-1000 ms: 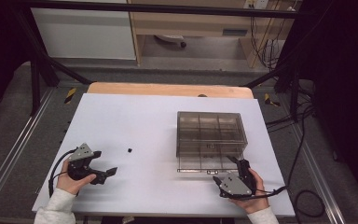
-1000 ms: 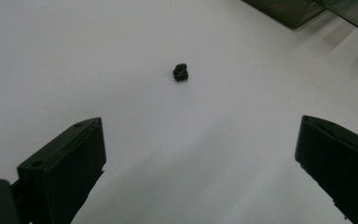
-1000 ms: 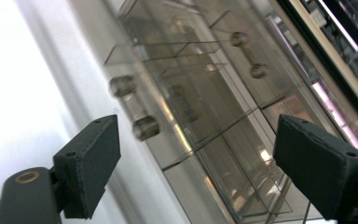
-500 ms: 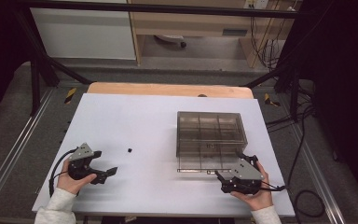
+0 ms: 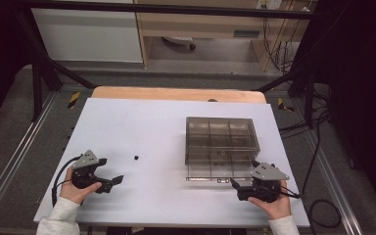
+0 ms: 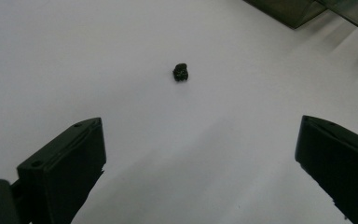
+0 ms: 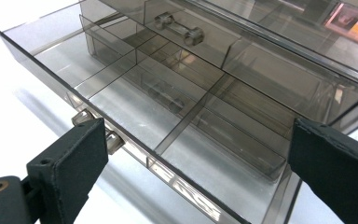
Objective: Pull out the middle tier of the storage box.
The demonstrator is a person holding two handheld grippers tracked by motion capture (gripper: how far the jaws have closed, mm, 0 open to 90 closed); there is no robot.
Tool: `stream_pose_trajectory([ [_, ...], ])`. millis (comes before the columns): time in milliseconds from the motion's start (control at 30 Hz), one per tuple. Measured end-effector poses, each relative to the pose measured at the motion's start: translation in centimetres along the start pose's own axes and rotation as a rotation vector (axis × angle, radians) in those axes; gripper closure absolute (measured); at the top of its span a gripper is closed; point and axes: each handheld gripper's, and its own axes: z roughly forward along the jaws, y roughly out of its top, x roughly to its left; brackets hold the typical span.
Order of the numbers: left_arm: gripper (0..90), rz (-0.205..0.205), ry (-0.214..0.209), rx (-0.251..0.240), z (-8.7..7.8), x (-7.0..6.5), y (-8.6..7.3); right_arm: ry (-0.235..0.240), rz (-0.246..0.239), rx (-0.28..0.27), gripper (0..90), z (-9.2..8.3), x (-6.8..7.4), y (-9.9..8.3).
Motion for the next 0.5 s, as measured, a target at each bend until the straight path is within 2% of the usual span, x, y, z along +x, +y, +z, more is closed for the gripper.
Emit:
stream_pose_trajectory([
  [500, 1.0, 0.001, -0.004, 0.002, 0.1, 0.0, 0.0, 0.057, 0.135, -0.018, 4.6, -0.1, -2.1, -0.4],
])
